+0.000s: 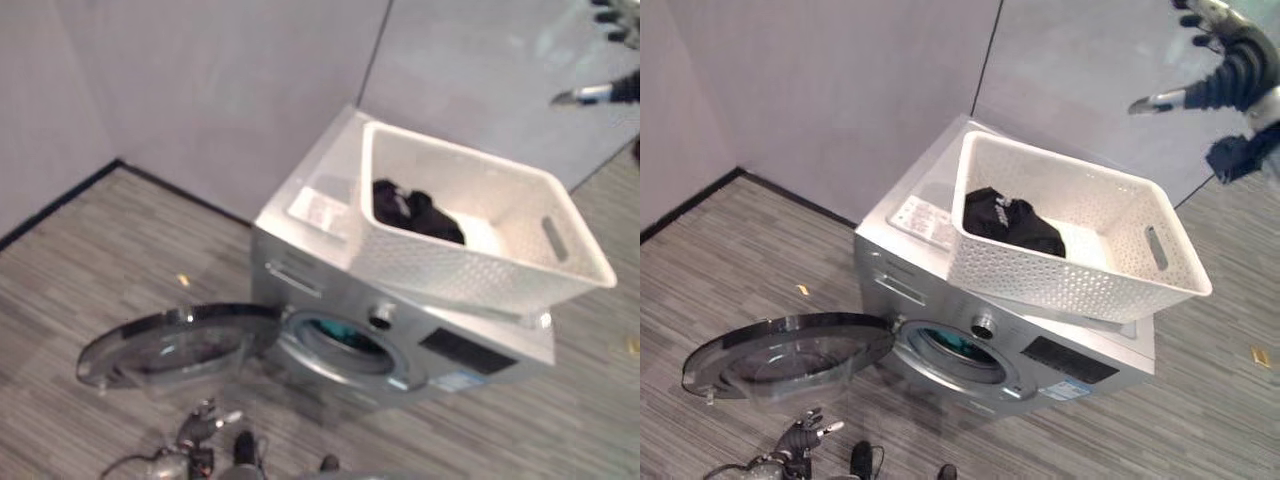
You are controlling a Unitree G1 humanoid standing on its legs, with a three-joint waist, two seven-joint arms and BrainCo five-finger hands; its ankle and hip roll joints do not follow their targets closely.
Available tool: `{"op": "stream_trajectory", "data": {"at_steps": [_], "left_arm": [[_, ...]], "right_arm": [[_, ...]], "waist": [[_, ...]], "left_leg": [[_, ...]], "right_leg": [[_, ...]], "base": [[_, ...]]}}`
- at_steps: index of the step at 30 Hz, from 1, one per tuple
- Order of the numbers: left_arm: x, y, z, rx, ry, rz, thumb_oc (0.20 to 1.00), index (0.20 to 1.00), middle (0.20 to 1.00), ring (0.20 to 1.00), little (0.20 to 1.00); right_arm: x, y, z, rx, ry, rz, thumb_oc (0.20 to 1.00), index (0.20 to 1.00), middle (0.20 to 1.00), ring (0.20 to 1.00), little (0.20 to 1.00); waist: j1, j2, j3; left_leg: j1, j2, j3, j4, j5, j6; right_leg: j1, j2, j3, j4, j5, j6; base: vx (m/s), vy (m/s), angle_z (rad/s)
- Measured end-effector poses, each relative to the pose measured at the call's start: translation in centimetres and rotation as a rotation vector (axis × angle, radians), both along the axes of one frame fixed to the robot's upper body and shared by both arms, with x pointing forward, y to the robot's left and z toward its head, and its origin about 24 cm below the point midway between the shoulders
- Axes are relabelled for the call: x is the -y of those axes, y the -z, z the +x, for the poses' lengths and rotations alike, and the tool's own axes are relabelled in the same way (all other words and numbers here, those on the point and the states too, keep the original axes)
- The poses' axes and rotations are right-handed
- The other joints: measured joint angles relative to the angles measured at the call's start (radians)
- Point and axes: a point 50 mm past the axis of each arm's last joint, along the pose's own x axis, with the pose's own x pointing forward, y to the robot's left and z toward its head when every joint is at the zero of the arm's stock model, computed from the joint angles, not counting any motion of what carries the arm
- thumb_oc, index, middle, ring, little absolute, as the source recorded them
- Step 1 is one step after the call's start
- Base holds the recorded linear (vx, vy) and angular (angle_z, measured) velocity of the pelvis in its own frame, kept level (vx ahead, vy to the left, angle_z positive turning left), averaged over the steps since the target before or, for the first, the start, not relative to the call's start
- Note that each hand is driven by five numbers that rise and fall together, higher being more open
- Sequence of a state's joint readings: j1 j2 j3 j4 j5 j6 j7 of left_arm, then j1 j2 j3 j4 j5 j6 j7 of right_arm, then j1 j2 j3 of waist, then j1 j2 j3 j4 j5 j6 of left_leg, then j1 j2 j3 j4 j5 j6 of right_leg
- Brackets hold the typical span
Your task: Grab the laundry basket,head to the washer,open it,put in the laundry and shut it.
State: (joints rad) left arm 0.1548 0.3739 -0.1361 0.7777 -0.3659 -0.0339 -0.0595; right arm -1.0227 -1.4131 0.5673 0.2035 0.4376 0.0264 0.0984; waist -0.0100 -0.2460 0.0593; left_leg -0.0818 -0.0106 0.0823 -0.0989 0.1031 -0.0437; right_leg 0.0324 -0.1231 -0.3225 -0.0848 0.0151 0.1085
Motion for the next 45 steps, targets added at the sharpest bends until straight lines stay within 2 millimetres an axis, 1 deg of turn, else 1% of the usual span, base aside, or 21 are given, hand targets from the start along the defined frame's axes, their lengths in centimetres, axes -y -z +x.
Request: {"op": "stream_trajectory", "data": {"at_steps": [1, 3, 6, 9, 10, 12, 16, 18, 21, 25, 28, 29, 31, 35, 39, 40, 42, 45], "left_arm": [[0.1, 0.0, 0.2, 0.006, 0.002, -0.008, 1.000, 1.000, 1.000, 1.000, 1.000], [0.0, -0.1, 0.3, 0.007, 0.010, -0.011, 1.000, 1.000, 1.000, 1.000, 1.000], [0.0, -0.3, 0.9, 0.028, 0.013, -0.011, 1.000, 1.000, 1.000, 1.000, 1.000], [-0.1, -0.4, 0.9, 0.030, 0.001, -0.018, 1.000, 1.000, 1.000, 1.000, 1.000], [-0.1, -0.5, 1.2, 0.042, 0.005, -0.018, 1.000, 1.000, 1.000, 1.000, 1.000], [-0.1, -0.5, 1.1, 0.042, 0.000, -0.020, 1.000, 1.000, 1.000, 1.000, 1.000], [-0.3, -0.7, 1.3, 0.045, 0.002, -0.017, 1.000, 1.000, 1.000, 1.000, 1.000], [-0.3, -0.6, 1.2, 0.044, 0.001, -0.017, 1.000, 1.000, 1.000, 1.000, 1.000], [-0.3, -0.6, 1.2, 0.046, 0.000, -0.018, 1.000, 1.000, 1.000, 1.000, 1.000], [0.0, -0.6, 1.3, 0.050, 0.001, -0.024, 1.000, 1.000, 1.000, 1.000, 1.000], [0.2, -0.7, 1.8, 0.068, 0.004, -0.028, 1.000, 1.000, 1.000, 1.000, 1.000], [0.3, -0.8, 2.0, 0.075, 0.008, -0.030, 1.000, 1.000, 1.000, 1.000, 1.000], [0.7, -0.9, 2.4, 0.087, 0.029, -0.034, 1.000, 1.000, 1.000, 1.000, 1.000], [1.1, -0.8, 2.7, 0.091, 0.034, -0.046, 1.000, 1.000, 1.000, 1.000, 1.000], [1.2, -0.8, 2.6, 0.086, 0.038, -0.046, 1.000, 1.000, 1.000, 1.000, 1.000], [1.2, -0.8, 2.6, 0.087, 0.039, -0.046, 1.000, 1.000, 1.000, 1.000, 1.000], [1.3, -0.8, 2.8, 0.090, 0.039, -0.049, 1.000, 1.000, 1.000, 1.000, 1.000], [1.3, -0.8, 2.7, 0.089, 0.034, -0.050, 1.000, 1.000, 1.000, 1.000, 1.000]], "right_arm": [[-0.3, 0.1, 0.2, -0.016, -0.012, -0.006, 1.000, 1.000, 1.000, 1.000, 1.000], [-1.6, 0.3, 1.5, -0.082, -0.044, -0.041, 1.000, 1.000, 1.000, 1.000, 1.000], [-3.2, 1.0, 2.2, -0.143, -0.107, -0.085, 1.000, 1.000, 1.000, 1.000, 1.000], [-4.6, 2.3, 3.1, -0.195, -0.154, -0.094, 1.000, 1.000, 1.000, 1.000, 1.000], [-5.4, 3.1, 3.5, -0.230, -0.179, -0.101, 1.000, 1.000, 1.000, 1.000, 1.000], [-5.8, 3.9, 3.7, -0.262, -0.192, -0.111, 1.000, 1.000, 1.000, 1.000, 1.000], [-6.3, 4.2, 3.8, -0.279, -0.210, -0.118, 1.000, 1.000, 1.000, 1.000, 1.000], [-6.2, 4.9, 3.8, -0.304, -0.212, -0.119, 1.000, 1.000, 1.000, 1.000, 1.000], [-6.4, 6.4, 3.5, -0.348, -0.231, -0.128, 1.000, 1.000, 1.000, 1.000, 1.000], [-6.8, 7.6, 3.3, -0.391, -0.253, -0.163, 1.000, 1.000, 1.000, 1.000, 1.000], [-7.1, 7.7, 3.0, -0.398, -0.270, -0.173, 1.000, 1.000, 1.000, 1.000, 1.000], [-7.6, 7.7, 2.8, -0.402, -0.292, -0.185, 1.000, 1.000, 1.000, 1.000, 1.000], [-8.4, 8.0, 2.4, -0.414, -0.338, -0.201, 1.000, 1.000, 1.000, 1.000, 1.000], [-9.1, 9.4, 2.1, -0.473, -0.373, -0.223, 1.000, 1.000, 1.000, 1.000, 1.000], [-9.4, 10.1, 2.3, -0.482, -0.377, -0.240, 1.000, 1.000, 1.000, 1.000, 1.000], [-9.5, 10.8, 2.5, -0.495, -0.384, -0.210, 1.000, 1.000, 1.000, 1.000, 1.000], [-9.7, 11.7, 2.7, -0.523, -0.385, -0.197, 1.000, 1.000, 1.000, 1.000, 1.000], [-9.1, 12.3, 2.9, -0.534, -0.353, -0.212, 1.000, 1.000, 1.000, 1.000, 1.000]], "waist": [[0.006, -0.006, 0.000], [0.009, -0.010, 0.001], [0.018, -0.025, 0.012], [0.020, -0.035, 0.015], [0.022, -0.040, 0.023], [0.022, -0.039, 0.026], [0.027, -0.030, 0.035], [0.027, -0.018, 0.045], [0.026, -0.014, 0.048], [0.024, -0.004, 0.056], [0.023, -0.001, 0.059], [0.023, 0.001, 0.061], [0.022, 0.002, 0.061], [0.023, 0.002, 0.061], [0.025, 0.001, 0.061], [0.025, -0.001, 0.060], [0.027, 0.000, 0.063], [0.036, -0.002, 0.064]], "left_leg": [[-0.003, -0.001, -0.005, 0.000, 0.001, 0.000], [-0.006, -0.001, -0.002, 0.000, 0.000, 0.000], [-0.018, 0.001, -0.007, 0.000, 0.005, -0.003], [-0.026, 0.001, -0.005, 0.000, 0.004, -0.003], [-0.031, 0.001, -0.004, 0.000, 0.005, -0.003], [-0.033, 0.000, -0.005, 0.000, 0.005, -0.003], [-0.041, 0.001, -0.006, 0.000, 0.005, -0.003], [-0.044, 0.000, -0.005, 0.000, 0.005, -0.003], [-0.054, 0.001, -0.003, 0.000, 0.005, -0.003], [-0.060, 0.002, 0.008, 0.000, 0.005, -0.003], [-0.061, 0.003, 0.007, 0.000, 0.005, -0.003], [-0.061, 0.003, 0.007, 0.000, 0.005, -0.003], [-0.061, 0.004, 0.005, 0.000, 0.005, -0.003], [-0.060, 0.003, 0.004, 0.000, 0.005, -0.003], [-0.059, 0.003, 0.004, 0.000, 0.005, -0.003], [-0.057, 0.004, 0.001, 0.000, 0.005, -0.003], [-0.059, 0.003, -0.001, 0.000, 0.005, -0.003], [-0.061, 0.003, -0.007, 0.000, 0.006, -0.004]], "right_leg": [[0.000, 0.000, -0.003, 0.000, 0.000, 0.000], [-0.005, 0.000, -0.001, 0.000, 0.001, -0.001], [-0.015, 0.003, -0.003, 0.000, 0.001, -0.001], [-0.025, 0.003, -0.003, 0.000, 0.001, -0.001], [-0.032, 0.003, -0.002, 0.000, 0.002, -0.003], [-0.033, 0.002, -0.003, 0.000, 0.003, -0.004], [-0.039, 0.003, -0.004, 0.000, 0.003, -0.004], [-0.043, 0.002, -0.003, 0.000, 0.003, -0.004], [-0.055, 0.002, -0.002, 0.000, 0.003, -0.004], [-0.066, 0.002, 0.004, 0.000, 0.006, -0.007], [-0.066, 0.004, 0.000, 0.000, 0.006, -0.007], [-0.066, 0.004, 0.000, 0.000, 0.006, -0.008], [-0.065, 0.004, -0.001, 0.000, 0.006, -0.008], [-0.064, 0.004, -0.001, 0.000, 0.006, -0.008], [-0.062, 0.004, -0.001, 0.000, 0.006, -0.008], [-0.060, 0.005, -0.001, 0.000, 0.006, -0.008], [-0.061, 0.005, -0.003, 0.000, 0.006, -0.008], [-0.060, 0.006, -0.007, 0.000, 0.006, -0.008]], "base": [[-0.03, -0.046, 0.04], [-0.01, -0.017, 0.01], [-0.01, -0.033, 0.03], [0.00, -0.009, -0.02], [0.00, -0.006, -0.03], [0.00, -0.002, 0.02], [0.00, -0.001, 0.01], [0.00, 0.000, 0.00], [0.00, 0.000, -0.02], [0.00, 0.001, -0.09], [0.00, 0.000, 0.00], [0.00, 0.000, 0.00], [0.01, 0.001, 0.02], [0.00, 0.000, 0.01], [0.00, 0.000, 0.00], [-0.01, -0.005, 0.04], [-0.02, -0.012, 0.04], [-0.01, -0.008, 0.03]]}}
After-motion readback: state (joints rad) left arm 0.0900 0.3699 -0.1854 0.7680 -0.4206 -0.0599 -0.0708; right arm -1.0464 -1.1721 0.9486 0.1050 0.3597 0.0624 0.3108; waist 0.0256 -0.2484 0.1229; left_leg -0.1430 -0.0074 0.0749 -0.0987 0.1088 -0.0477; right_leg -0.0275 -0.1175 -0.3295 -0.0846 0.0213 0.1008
